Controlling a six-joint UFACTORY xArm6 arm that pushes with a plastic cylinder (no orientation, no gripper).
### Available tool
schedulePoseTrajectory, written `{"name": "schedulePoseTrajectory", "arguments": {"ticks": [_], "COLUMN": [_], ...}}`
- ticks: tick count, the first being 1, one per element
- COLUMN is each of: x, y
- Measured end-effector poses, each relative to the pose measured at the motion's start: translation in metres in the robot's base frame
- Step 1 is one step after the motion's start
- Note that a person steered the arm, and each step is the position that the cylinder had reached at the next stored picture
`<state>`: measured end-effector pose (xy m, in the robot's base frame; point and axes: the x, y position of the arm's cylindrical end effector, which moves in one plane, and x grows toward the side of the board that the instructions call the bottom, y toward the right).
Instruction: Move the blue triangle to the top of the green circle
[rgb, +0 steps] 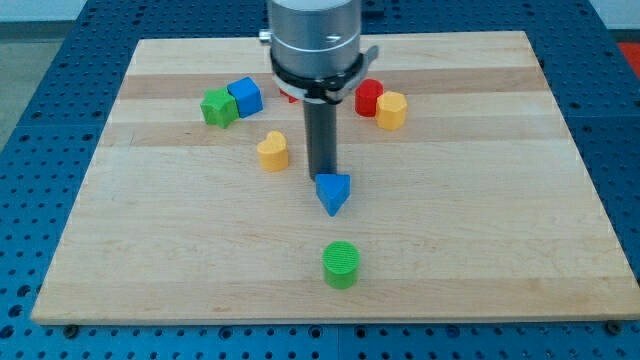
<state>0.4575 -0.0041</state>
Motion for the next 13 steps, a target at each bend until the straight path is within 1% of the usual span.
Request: {"name": "schedulePoseTrajectory", "arguments": {"ticks": [1, 2, 3, 4, 6, 7, 8, 11, 12, 13], "x": [-0.001, 0.000, 0.019, 0.027, 0.033, 0.020, 0.002, 0.004, 0.021, 0.023], "y": [0.013, 0.013, 0.006, 0.004, 0.004, 0.003, -0.011, -0.022, -0.026, -0.026]}}
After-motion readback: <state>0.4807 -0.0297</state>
